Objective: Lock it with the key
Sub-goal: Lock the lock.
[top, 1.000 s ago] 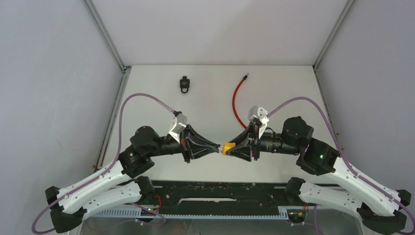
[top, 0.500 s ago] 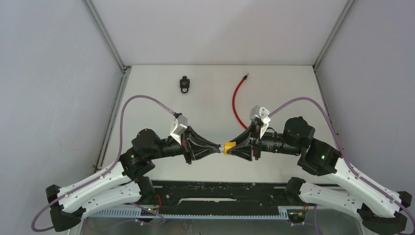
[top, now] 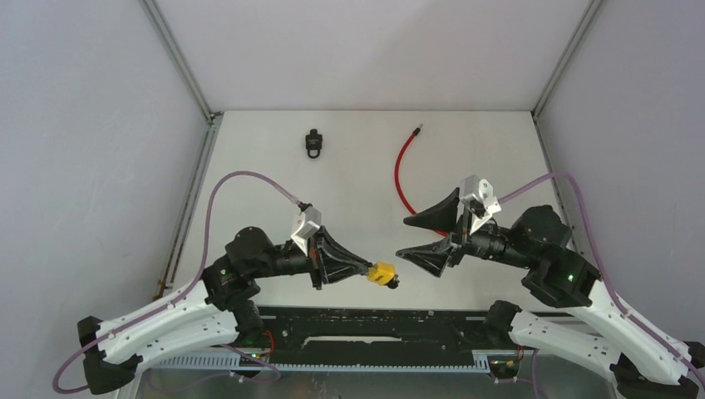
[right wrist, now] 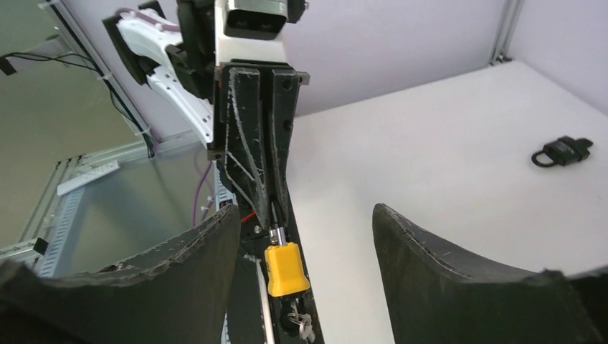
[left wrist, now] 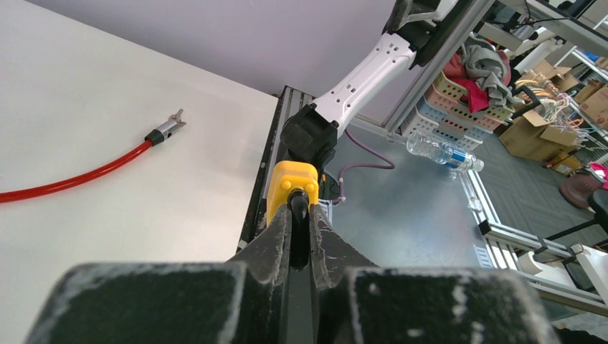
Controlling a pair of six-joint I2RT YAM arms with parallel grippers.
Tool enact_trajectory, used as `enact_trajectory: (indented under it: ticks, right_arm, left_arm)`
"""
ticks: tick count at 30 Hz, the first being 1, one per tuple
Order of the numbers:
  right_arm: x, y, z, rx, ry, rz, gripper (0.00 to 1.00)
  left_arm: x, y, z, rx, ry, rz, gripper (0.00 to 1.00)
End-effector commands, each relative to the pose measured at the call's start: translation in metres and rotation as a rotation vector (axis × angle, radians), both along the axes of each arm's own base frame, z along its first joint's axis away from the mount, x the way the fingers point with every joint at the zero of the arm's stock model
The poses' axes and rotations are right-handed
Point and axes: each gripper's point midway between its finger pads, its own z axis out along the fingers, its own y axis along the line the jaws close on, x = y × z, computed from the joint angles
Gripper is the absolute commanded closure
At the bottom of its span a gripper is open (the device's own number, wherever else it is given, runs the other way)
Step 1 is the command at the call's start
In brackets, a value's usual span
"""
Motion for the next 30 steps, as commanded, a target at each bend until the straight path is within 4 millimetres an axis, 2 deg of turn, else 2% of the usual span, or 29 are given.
enact_trajectory:
  ticks: [1,6,14,22,30]
  right_arm:
    - [-0.005,0.001,0.013,0.060,-0.050,0.033,0.30]
    - [-0.012,0.005,-0.001,0.113,-0.075,0.078,0.28]
    - [-0.028,0.009,0.013,0.318,-0.144,0.159,0.23]
    - [-0.038,0.026,0.013,0.333,-0.132,0.221,0.23]
    - [-0.030,0.038,-0.007,0.265,-0.111,0.174,0.25]
  left_arm:
    - [-0.003,0.008,0.034,-0.129,-0.041,0.015,1.00]
    - [0.000,0.017,0.053,-0.194,-0.061,0.058,1.00]
    - [-0.004,0.026,0.076,-0.275,-0.088,0.067,1.00]
    - [-0.003,0.029,0.083,-0.292,-0.099,0.077,1.00]
    - [-0.006,0.031,0.092,-0.324,-0.116,0.065,1.00]
